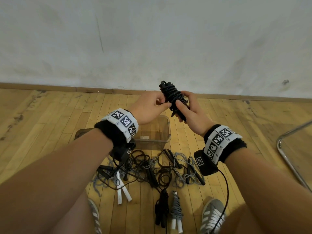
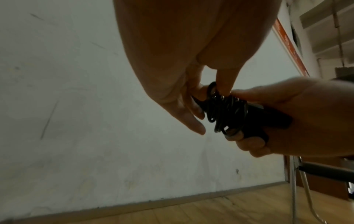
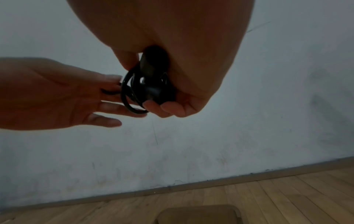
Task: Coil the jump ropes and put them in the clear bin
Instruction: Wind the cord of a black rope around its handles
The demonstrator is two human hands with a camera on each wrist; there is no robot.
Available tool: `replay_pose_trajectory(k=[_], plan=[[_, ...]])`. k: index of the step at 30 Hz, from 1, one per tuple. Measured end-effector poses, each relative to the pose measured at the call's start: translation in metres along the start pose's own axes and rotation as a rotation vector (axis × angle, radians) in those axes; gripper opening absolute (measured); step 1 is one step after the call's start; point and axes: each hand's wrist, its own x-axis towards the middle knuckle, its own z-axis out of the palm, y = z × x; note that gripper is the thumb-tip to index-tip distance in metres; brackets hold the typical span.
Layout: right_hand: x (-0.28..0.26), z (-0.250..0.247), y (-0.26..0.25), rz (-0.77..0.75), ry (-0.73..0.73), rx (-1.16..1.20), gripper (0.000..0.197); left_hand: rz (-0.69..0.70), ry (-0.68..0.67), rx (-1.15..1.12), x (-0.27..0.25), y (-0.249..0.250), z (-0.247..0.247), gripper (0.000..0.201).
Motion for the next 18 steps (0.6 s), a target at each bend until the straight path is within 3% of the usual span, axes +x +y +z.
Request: replay_pose_trajectory(k=[4, 8, 12, 18], plan=[[0.000, -0.005, 0.003, -0.016, 0.009, -0.017, 0.045, -0.090, -0.038, -0.278, -0.007, -0.001, -0.002, 0.020], [0.001, -0.004, 0.004, 0.000, 0.030, -0.008, 0.046, -0.178, 0.035, -0.516, -0.009, 0.001, -0.003, 0.017], [0.003, 0.005, -0.004, 0.047, 0.039, 0.058, 0.041, -0.225, 0.116, -0.554, -0.011, 0.008, 0.003, 0.014], [-0.003, 0.034, -0.030, 0.096, -0.011, 0.250, 0.030, -0.272, 0.156, -0.658, -0.013, 0.011, 0.004, 0.055]])
